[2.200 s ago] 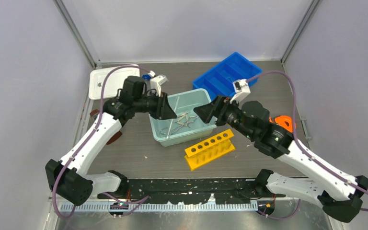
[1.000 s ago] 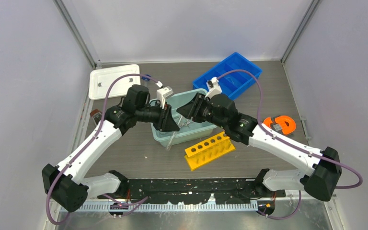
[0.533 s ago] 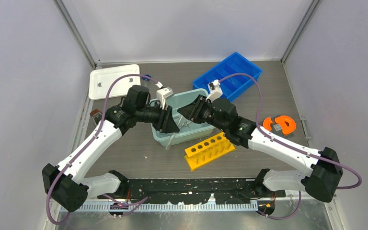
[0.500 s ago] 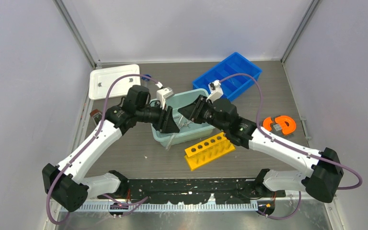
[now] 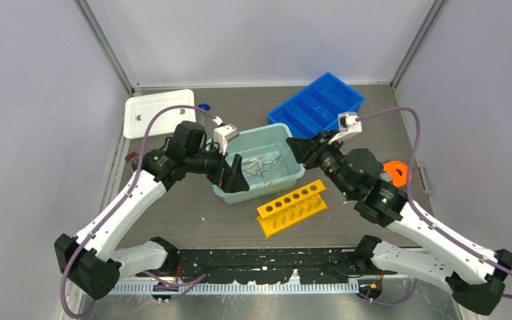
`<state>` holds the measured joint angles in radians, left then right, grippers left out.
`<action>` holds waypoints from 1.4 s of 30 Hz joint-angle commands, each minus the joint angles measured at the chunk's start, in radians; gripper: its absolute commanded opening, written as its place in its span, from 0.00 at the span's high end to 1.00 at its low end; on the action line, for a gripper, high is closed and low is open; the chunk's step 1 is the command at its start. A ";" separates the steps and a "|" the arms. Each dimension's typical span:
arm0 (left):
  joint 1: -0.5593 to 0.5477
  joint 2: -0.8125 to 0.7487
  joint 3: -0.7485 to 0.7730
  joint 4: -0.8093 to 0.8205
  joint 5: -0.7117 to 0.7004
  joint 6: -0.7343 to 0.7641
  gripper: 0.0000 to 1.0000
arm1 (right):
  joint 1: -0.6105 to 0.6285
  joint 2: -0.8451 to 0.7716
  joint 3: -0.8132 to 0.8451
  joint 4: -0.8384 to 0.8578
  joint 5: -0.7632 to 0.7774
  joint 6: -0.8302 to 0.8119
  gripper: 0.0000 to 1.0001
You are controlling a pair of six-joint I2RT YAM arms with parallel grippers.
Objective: Organize the chemistry lab equipment
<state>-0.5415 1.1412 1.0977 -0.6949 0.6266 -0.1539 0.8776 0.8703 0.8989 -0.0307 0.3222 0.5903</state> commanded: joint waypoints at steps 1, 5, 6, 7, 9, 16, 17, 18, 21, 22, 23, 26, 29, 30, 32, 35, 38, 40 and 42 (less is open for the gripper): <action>-0.003 -0.099 -0.006 -0.001 -0.109 0.031 0.00 | 0.000 -0.133 0.003 -0.145 0.133 -0.239 0.76; -0.003 -0.147 -0.046 0.031 -0.151 0.033 0.00 | 0.001 -0.250 -0.010 -0.231 0.187 -0.356 0.76; -0.003 -0.158 -0.049 0.037 -0.158 0.033 0.00 | 0.001 -0.265 -0.014 -0.243 0.195 -0.370 0.76; -0.003 -0.162 -0.050 0.040 -0.163 0.033 0.00 | 0.001 -0.297 -0.017 -0.261 0.197 -0.403 0.76; -0.003 -0.167 -0.053 0.041 -0.175 0.034 0.00 | 0.000 -0.335 -0.031 -0.276 0.199 -0.457 0.76; -0.003 -0.175 -0.065 0.049 -0.199 0.037 0.00 | 0.000 -0.392 -0.070 -0.289 0.228 -0.552 0.76; -0.003 -0.175 -0.068 0.048 -0.206 0.037 0.00 | 0.000 -0.393 -0.081 -0.288 0.231 -0.557 0.76; -0.003 -0.177 -0.069 0.048 -0.211 0.037 0.00 | 0.001 -0.394 -0.085 -0.285 0.233 -0.566 0.76; -0.003 -0.182 -0.071 0.050 -0.215 0.038 0.00 | 0.001 -0.388 -0.108 -0.278 0.235 -0.581 0.76; -0.003 -0.183 -0.074 0.053 -0.215 0.038 0.00 | 0.001 -0.383 -0.111 -0.274 0.233 -0.583 0.76; -0.003 -0.184 -0.076 0.054 -0.217 0.039 0.00 | 0.001 -0.378 -0.121 -0.270 0.231 -0.584 0.76; -0.003 -0.185 -0.074 0.054 -0.221 0.039 0.00 | 0.001 -0.365 -0.133 -0.260 0.225 -0.584 0.76; -0.003 -0.188 -0.079 0.054 -0.223 0.039 0.00 | 0.001 -0.350 -0.138 -0.254 0.214 -0.585 0.76; -0.002 -0.191 -0.080 0.054 -0.224 0.039 0.00 | 0.001 -0.347 -0.139 -0.249 0.210 -0.584 0.76; -0.003 -0.190 -0.082 0.057 -0.223 0.039 0.00 | 0.001 -0.341 -0.145 -0.232 0.202 -0.585 0.76; -0.003 -0.189 -0.080 0.057 -0.223 0.039 0.00 | 0.001 -0.329 -0.160 -0.186 0.195 -0.585 0.76; -0.003 -0.189 -0.080 0.057 -0.223 0.039 0.00 | 0.001 -0.316 -0.188 -0.138 0.189 -0.584 0.76; -0.003 -0.190 -0.080 0.057 -0.223 0.039 0.00 | 0.000 -0.310 -0.209 -0.097 0.189 -0.584 0.76; -0.003 -0.191 -0.082 0.057 -0.222 0.039 0.00 | 0.001 -0.303 -0.229 -0.059 0.196 -0.607 0.76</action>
<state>-0.5415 0.9710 1.0229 -0.6846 0.4099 -0.1253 0.8776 0.5514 0.7017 -0.2237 0.5159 0.0177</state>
